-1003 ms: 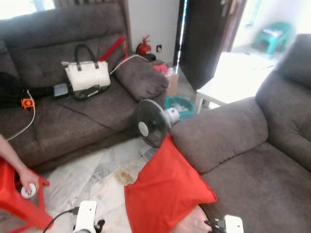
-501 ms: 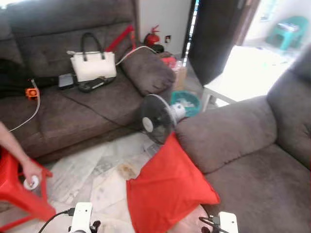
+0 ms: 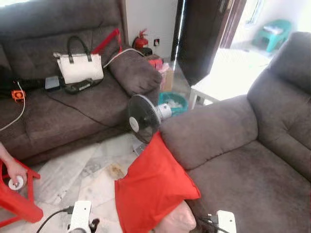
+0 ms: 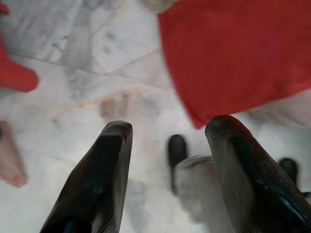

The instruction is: Move the pillow to the sofa from floor

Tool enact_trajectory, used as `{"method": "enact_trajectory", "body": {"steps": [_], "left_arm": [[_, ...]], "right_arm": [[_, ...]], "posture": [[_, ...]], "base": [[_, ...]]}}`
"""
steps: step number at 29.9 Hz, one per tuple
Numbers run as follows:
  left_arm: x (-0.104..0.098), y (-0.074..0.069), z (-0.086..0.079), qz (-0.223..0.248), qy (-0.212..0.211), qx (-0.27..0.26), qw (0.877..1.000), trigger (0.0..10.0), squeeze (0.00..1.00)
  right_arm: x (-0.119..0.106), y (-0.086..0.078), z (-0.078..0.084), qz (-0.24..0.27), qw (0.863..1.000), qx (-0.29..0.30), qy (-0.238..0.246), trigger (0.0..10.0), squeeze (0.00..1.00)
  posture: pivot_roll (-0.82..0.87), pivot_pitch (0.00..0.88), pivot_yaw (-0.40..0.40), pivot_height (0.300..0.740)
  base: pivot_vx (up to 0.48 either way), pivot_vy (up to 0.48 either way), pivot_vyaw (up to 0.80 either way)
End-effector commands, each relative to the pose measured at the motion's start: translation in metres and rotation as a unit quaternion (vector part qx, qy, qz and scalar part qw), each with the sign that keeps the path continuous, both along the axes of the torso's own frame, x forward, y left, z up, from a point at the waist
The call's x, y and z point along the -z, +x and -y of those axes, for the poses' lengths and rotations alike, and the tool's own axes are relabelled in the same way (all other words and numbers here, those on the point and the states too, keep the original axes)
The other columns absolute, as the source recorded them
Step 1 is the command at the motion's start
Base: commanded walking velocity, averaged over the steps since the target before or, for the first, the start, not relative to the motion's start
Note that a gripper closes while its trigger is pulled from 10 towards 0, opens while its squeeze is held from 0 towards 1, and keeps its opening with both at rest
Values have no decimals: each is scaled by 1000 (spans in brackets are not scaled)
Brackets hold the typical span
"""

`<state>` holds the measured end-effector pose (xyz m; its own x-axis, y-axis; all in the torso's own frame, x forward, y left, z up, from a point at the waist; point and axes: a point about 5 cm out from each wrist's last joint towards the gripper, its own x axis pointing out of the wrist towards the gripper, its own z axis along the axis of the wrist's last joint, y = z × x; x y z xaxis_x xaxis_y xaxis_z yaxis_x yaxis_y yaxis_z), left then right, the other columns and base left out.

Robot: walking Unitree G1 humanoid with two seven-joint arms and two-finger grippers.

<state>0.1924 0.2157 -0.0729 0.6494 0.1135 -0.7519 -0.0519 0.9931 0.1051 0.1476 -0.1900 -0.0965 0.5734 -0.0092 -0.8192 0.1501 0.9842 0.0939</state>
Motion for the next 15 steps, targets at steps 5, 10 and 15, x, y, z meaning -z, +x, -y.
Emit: {"method": "enact_trajectory", "body": {"steps": [5,10,15], "left_arm": [[1,-3,-2,-3,-3,-5,1000,10000,0],[1,-4,-2,-4,-5,-8,1000,10000,0],[1,-3,-2,-4,-5,-6,1000,10000,0]], "right_arm": [[-1,3,0,3,1000,-2,0,10000,0],[-1,3,-1,3,1000,-2,1,10000,0],[-2,4,-1,5,1000,-16,-5,10000,0]], "posture": [[66,15,-50,740],[65,15,-50,740],[66,15,-49,740]], "base": [[0,0,0],[0,0,0],[0,0,95]]}}
